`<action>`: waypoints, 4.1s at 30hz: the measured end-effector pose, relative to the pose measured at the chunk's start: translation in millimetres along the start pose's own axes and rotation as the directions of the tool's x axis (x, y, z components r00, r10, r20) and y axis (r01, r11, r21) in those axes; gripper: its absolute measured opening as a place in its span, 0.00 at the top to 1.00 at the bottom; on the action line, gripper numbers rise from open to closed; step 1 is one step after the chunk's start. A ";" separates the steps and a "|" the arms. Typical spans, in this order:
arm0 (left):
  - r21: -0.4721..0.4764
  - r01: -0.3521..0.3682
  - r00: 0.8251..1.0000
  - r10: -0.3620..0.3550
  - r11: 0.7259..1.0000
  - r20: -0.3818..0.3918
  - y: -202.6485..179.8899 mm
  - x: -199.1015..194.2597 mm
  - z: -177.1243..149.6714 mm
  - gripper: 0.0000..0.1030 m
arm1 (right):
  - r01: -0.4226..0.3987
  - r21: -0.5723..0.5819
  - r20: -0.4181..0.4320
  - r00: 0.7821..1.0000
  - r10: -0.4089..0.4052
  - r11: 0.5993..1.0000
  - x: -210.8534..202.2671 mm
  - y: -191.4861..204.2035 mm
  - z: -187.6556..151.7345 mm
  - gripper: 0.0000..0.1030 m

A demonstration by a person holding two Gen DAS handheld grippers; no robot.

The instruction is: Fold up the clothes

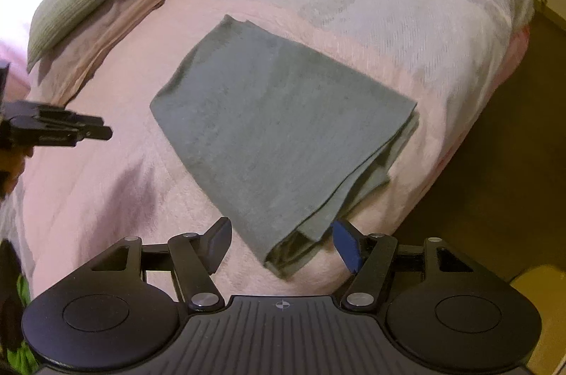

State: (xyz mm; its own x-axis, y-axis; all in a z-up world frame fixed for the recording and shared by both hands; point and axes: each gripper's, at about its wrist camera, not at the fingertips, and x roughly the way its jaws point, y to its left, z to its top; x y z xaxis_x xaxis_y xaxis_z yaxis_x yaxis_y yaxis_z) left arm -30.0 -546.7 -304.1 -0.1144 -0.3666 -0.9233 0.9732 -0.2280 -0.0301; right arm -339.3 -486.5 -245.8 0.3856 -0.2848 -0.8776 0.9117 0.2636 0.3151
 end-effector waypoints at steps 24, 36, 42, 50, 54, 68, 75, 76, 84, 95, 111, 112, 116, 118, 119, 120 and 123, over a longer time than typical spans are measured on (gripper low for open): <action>-0.356 -0.043 0.996 0.068 0.934 0.057 -40.3 -32.0 -59.7 0.58 | -0.066 -0.073 -0.033 0.997 0.063 0.995 -13.3 -25.6 10.3 0.41; -0.243 0.001 1.000 0.002 0.970 0.016 -81.6 23.5 -37.1 0.51 | -0.251 0.357 0.120 0.968 0.222 0.900 55.2 -94.9 -21.7 0.32; -0.195 -0.008 1.000 0.011 0.981 0.014 -74.1 61.0 -5.9 0.51 | -0.296 0.400 0.274 0.942 0.195 0.867 76.7 -142.3 3.6 0.32; -0.117 -0.025 0.999 0.030 0.993 0.040 -54.1 94.4 51.9 0.51 | -0.339 0.460 0.253 0.936 0.245 0.820 118.0 -176.5 28.2 0.33; -0.112 -0.014 0.999 0.019 0.994 0.048 -52.9 97.6 61.6 0.49 | -0.316 0.465 0.246 0.944 0.221 0.827 105.9 -178.3 32.8 0.55; -0.115 -0.010 0.999 0.015 0.993 0.049 -42.6 99.8 56.0 0.46 | -0.260 0.400 0.269 0.950 0.159 0.879 95.9 -158.0 34.8 0.56; -0.129 0.002 0.999 0.003 0.992 0.039 -44.3 100.4 43.7 0.44 | -0.259 0.407 0.208 0.960 0.188 0.876 105.4 -153.0 33.9 0.66; -0.126 0.001 0.999 0.004 0.992 0.040 -44.7 99.8 42.9 0.44 | -0.250 0.415 0.210 0.962 0.175 0.875 101.4 -154.1 36.3 0.76; -0.143 0.002 0.998 0.008 0.990 0.068 -41.4 92.1 49.3 0.43 | -0.206 0.335 0.195 0.970 0.147 0.919 64.7 -140.8 72.0 0.98; -0.185 0.032 0.991 -0.007 0.982 0.135 -42.0 80.9 85.4 0.43 | -0.117 -0.003 0.163 0.980 0.116 0.993 53.9 -155.6 237.8 0.98; -0.349 -0.018 0.989 0.069 0.937 0.133 -3.5 103.6 134.9 0.42 | 0.132 -0.316 0.137 0.986 -0.092 0.939 191.0 -140.4 396.1 0.82; -0.358 -0.017 0.990 0.067 0.933 0.126 2.4 106.6 136.8 0.42 | 0.157 -0.299 0.168 0.980 -0.110 0.941 184.4 -141.6 387.6 0.76; -0.396 0.027 0.990 0.031 0.918 0.141 22.7 118.7 142.7 0.44 | 0.111 -0.226 0.165 0.983 -0.074 0.968 158.3 -148.7 349.8 0.65; -0.400 0.044 0.988 0.020 0.915 0.155 28.2 124.6 144.1 0.48 | 0.086 -0.246 0.141 0.989 -0.053 0.965 146.9 -150.1 331.7 0.64; -0.401 0.060 0.986 0.007 0.914 0.164 30.8 127.9 145.7 0.50 | 0.092 -0.258 0.138 0.989 -0.058 0.962 139.7 -149.4 326.6 0.64; -0.402 0.068 0.985 0.001 0.913 0.170 32.7 130.3 147.0 0.54 | 0.093 -0.271 0.138 0.989 -0.057 0.958 133.2 -148.9 322.3 0.63; -0.415 0.073 0.985 0.000 0.907 0.175 35.6 133.5 150.1 0.59 | 0.094 -0.325 0.149 0.988 -0.047 0.941 118.9 -147.4 323.9 0.61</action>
State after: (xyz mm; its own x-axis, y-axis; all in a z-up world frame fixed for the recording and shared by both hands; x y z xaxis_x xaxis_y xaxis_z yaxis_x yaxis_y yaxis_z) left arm -40.6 -739.1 -370.9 -0.1471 -0.5187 -0.8422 0.9571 0.1404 -0.2536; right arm -381.9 -857.7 -279.7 0.3593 -0.4309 -0.8278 0.8482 0.5208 0.0971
